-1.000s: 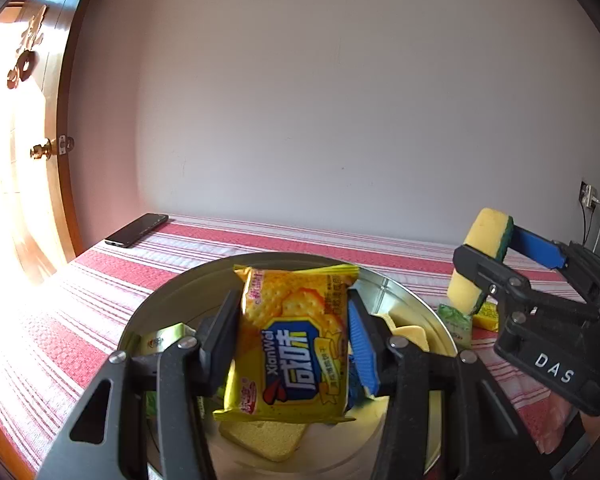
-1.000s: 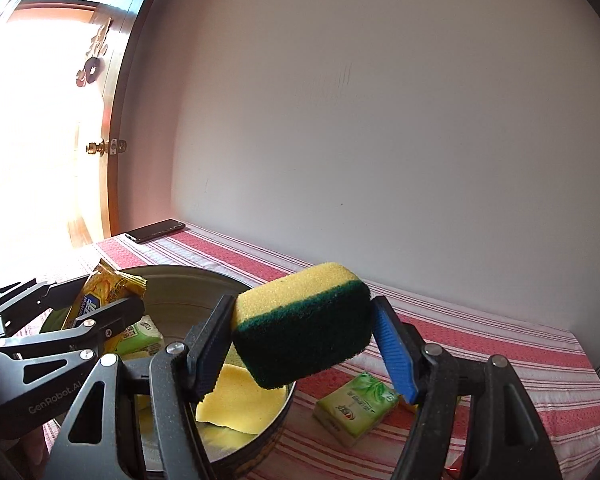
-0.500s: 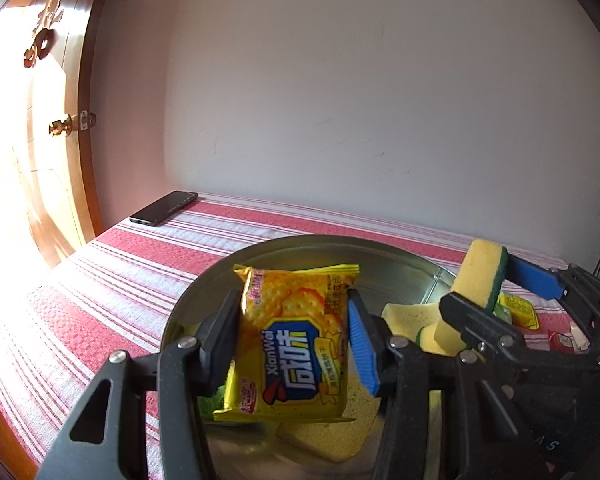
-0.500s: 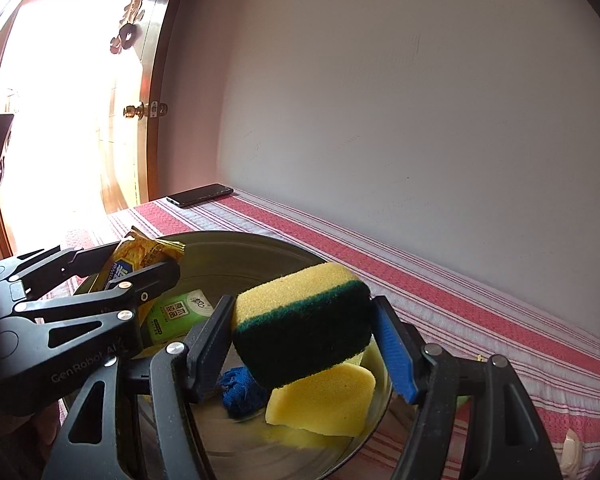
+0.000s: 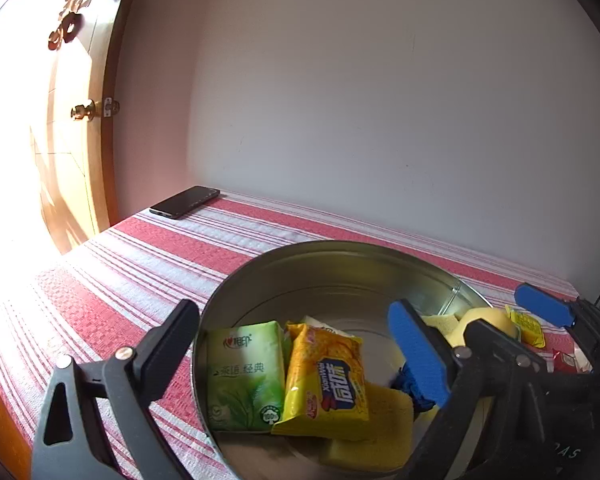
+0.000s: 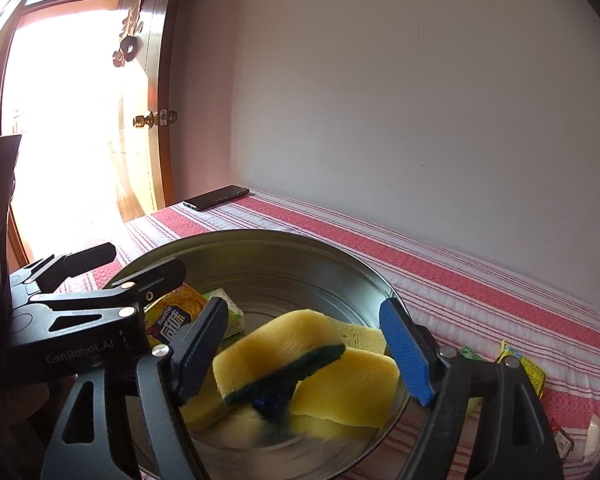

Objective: Organize objects
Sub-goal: 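Lower both items into the tin and open both tools, then move the right tool to the green tea-print tissue pack and grasp it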

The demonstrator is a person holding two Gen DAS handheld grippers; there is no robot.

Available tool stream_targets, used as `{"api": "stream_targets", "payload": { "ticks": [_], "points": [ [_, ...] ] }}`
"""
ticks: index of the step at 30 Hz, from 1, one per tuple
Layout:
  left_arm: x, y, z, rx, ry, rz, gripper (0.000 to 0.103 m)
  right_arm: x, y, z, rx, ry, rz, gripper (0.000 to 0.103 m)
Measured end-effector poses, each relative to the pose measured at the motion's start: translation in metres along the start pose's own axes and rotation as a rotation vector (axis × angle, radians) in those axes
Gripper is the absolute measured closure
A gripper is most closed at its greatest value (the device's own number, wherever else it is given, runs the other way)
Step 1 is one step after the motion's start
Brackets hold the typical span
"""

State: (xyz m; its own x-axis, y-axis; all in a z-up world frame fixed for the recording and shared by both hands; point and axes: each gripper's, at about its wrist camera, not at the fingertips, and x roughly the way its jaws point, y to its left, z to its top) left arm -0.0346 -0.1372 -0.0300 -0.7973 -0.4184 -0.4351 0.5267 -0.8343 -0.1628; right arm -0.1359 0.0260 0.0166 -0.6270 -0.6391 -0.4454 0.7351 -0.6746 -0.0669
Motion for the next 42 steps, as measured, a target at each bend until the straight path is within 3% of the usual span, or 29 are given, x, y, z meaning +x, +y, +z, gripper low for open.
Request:
{"api": "stream_targets", "payload": {
  "ticks": [12, 20, 29, 42],
  "points": [
    [-0.01, -0.045, -0.01, 0.091, -0.018, -0.038, 0.0, -0.033, -0.056, -0.019, 0.148, -0.029, -0.072, 0.022],
    [-0.017, -0.066, -0.013, 0.113, -0.012, -0.045, 0.0, -0.027, -0.119, -0.035, 0.331, 0.068, -0.269, 0.022],
    [-0.026, -0.072, 0.001, 0.096, -0.05, -0.047, 0.0, 0.031, -0.142, -0.045, 0.469, 0.276, -0.259, 0.022],
    [-0.017, -0.095, -0.001, 0.178, -0.015, -0.062, 0.0, 0.055, -0.162, -0.052, 0.583, 0.377, -0.152, 0.022]
  ]
}}
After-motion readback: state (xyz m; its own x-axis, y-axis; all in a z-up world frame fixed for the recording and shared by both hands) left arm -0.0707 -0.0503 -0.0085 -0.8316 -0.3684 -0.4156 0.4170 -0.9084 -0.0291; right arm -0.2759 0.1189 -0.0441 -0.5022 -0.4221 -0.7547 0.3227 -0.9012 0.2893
